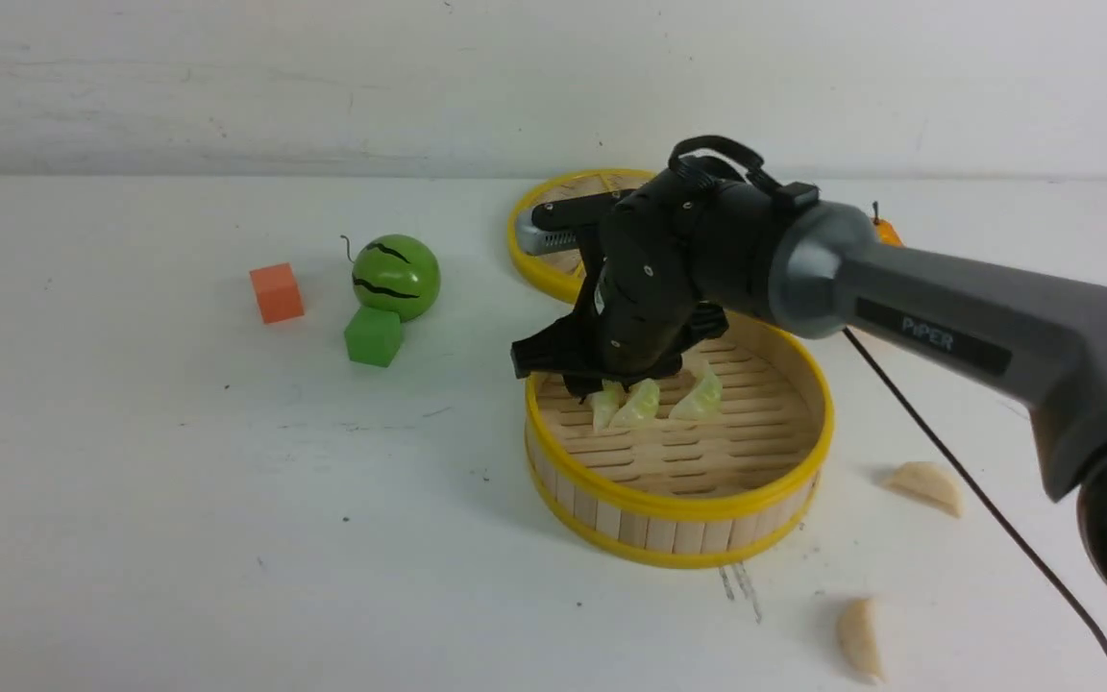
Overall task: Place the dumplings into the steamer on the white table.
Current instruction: 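Place the dumpling in the bamboo steamer basket with the right gripper, then reach for and grasp a dumpling lying on the table beside the steamer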
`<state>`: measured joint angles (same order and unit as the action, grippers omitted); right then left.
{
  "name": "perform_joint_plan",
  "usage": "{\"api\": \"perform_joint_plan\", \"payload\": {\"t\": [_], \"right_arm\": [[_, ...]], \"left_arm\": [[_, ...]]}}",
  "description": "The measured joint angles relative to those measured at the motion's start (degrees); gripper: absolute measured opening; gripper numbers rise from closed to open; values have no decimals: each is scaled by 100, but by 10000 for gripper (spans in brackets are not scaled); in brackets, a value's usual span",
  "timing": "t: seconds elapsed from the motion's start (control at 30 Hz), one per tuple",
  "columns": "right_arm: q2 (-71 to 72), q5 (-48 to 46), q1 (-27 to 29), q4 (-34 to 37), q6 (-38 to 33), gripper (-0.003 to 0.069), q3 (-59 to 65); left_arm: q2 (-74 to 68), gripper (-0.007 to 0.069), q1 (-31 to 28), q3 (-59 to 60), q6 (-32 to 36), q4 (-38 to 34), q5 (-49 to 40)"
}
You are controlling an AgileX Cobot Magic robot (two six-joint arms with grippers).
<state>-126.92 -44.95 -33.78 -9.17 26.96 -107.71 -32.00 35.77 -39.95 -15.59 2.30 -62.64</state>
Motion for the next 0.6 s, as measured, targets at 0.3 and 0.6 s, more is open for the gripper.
{"api": "perform_joint_plan", "payload": {"t": [0.3,0.6], "right_arm": [[853,-1530,0,327,-1027,437,-7],[2520,-2528,0,490,-2113,437,1059]], "left_arm": [[0,-9,0,0,0,0,14],[0,-6,0,0,0,-5,371]]}}
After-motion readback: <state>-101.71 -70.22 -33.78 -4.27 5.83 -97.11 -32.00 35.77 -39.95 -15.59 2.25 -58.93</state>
